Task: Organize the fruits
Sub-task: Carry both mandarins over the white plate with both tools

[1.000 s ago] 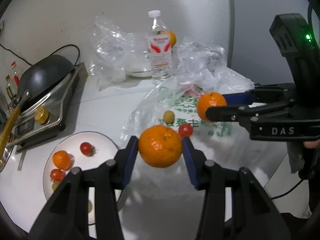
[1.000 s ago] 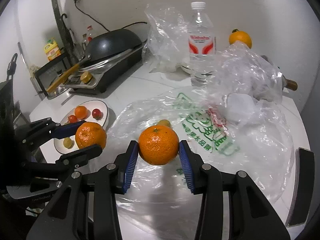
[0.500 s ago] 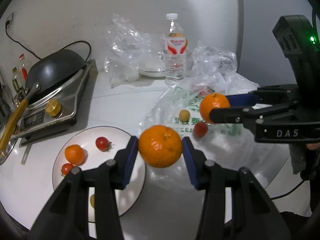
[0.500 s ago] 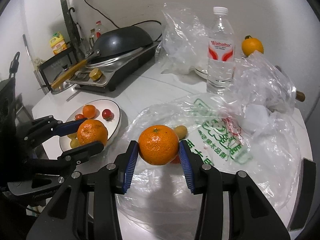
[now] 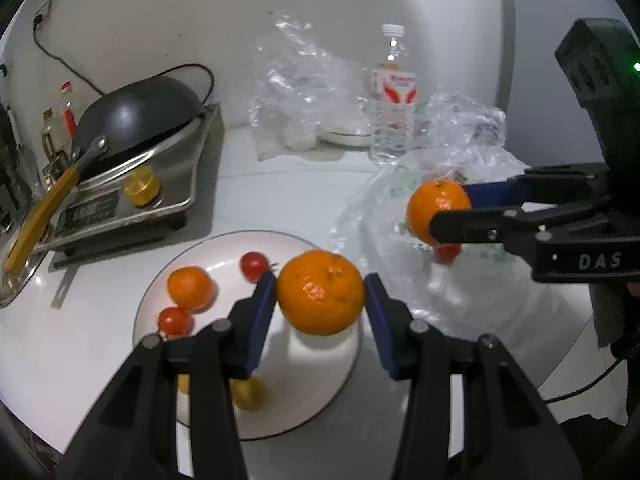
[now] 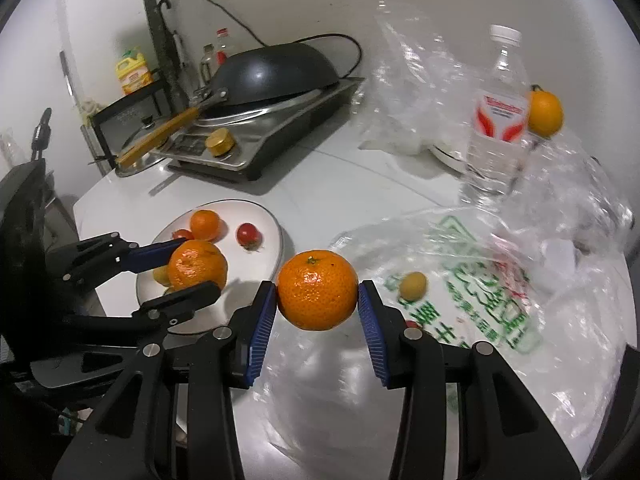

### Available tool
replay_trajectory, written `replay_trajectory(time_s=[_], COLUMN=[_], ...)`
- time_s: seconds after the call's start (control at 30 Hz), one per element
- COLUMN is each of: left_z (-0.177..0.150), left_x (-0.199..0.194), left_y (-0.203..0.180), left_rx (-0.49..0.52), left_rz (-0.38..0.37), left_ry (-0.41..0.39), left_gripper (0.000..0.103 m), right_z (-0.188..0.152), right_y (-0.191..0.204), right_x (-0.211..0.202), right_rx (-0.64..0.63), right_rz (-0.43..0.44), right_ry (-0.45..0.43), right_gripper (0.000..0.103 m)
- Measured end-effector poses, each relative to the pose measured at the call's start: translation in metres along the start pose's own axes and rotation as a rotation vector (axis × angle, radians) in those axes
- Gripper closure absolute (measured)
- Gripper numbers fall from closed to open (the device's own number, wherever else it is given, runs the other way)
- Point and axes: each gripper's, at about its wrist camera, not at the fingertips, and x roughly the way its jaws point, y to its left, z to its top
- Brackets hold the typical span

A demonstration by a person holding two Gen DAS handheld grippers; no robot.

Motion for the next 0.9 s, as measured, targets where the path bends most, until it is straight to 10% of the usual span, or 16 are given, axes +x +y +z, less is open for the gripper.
replay_trajectory(time_s=[0.9], left_z=[-0.024], left_x=[0.021], left_y=[0.065], left_rx=[-0.064], left_rz=[0.069], left_ry=[0.049], left_gripper=[0.057], right_z=[0.026], right_y=[0.053], right_x=[0.056], right_rx=[-0.079], right_rz=[0.077], right_ry=[0.071], right_gripper=[0.058])
